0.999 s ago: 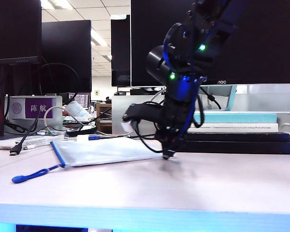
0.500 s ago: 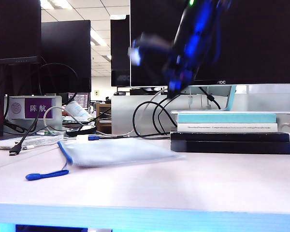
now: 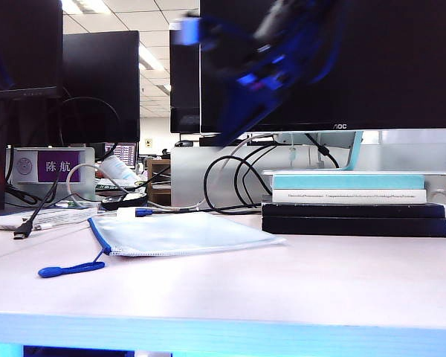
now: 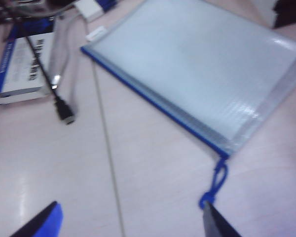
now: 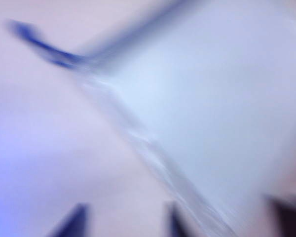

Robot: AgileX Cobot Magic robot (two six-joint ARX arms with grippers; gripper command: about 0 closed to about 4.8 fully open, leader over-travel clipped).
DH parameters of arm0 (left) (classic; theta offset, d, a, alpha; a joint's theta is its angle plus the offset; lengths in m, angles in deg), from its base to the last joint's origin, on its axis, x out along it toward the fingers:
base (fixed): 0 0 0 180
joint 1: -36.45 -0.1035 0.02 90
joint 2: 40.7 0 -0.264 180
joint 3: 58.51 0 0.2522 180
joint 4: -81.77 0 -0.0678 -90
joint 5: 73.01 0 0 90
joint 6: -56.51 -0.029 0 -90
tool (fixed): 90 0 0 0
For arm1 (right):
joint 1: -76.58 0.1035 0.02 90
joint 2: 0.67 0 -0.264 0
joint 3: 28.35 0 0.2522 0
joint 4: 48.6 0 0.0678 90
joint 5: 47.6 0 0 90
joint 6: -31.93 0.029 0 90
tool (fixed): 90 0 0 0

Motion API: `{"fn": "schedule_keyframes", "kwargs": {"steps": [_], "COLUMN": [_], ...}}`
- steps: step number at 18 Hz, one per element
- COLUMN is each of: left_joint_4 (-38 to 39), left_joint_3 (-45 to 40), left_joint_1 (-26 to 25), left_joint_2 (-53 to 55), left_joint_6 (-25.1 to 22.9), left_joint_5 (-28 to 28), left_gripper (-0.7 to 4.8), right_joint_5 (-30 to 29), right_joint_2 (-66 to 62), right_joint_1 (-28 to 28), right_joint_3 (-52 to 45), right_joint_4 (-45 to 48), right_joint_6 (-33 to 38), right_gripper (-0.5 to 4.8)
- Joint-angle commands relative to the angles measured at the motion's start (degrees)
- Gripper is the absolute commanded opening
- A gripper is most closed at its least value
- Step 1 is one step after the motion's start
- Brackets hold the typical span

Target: Pick up the transparent plastic file bag with a blue zipper and open its zipper.

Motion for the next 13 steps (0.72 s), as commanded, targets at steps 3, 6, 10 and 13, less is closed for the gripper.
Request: {"fn": "schedule_keyframes", "kwargs": {"steps": [3, 6, 10, 13], "left_joint_4": [-2.01, -3.82, -4.24, -5.51], "left_joint_3": [0.11, 0.11, 0.11, 0.09], "left_joint_1": [-0.17, -0.24, -0.24, -0.24], "left_joint_2": [-0.04, -0.04, -0.04, -0.04], "left_joint_6": [1.16, 1.22, 1.20, 1.20], "left_joint_5": [1.51, 1.51, 1.49, 1.51], "left_gripper": [3.79, 3.72, 3.72, 3.71], "right_joint_5": [1.53, 4.59, 4.11, 4.46], "right_joint_2": [-8.39, -16.17, -17.49, -21.18], "right_joint_1": [7.02, 9.79, 9.88, 10.14], "right_joint_3": [0.33, 0.35, 0.39, 1.73], "right_joint_4": [6.25, 21.46, 21.73, 24.28], "right_joint_6": [-0.28, -1.49, -1.51, -1.51], "right_gripper": [2.58, 2.66, 2.66, 2.66]}}
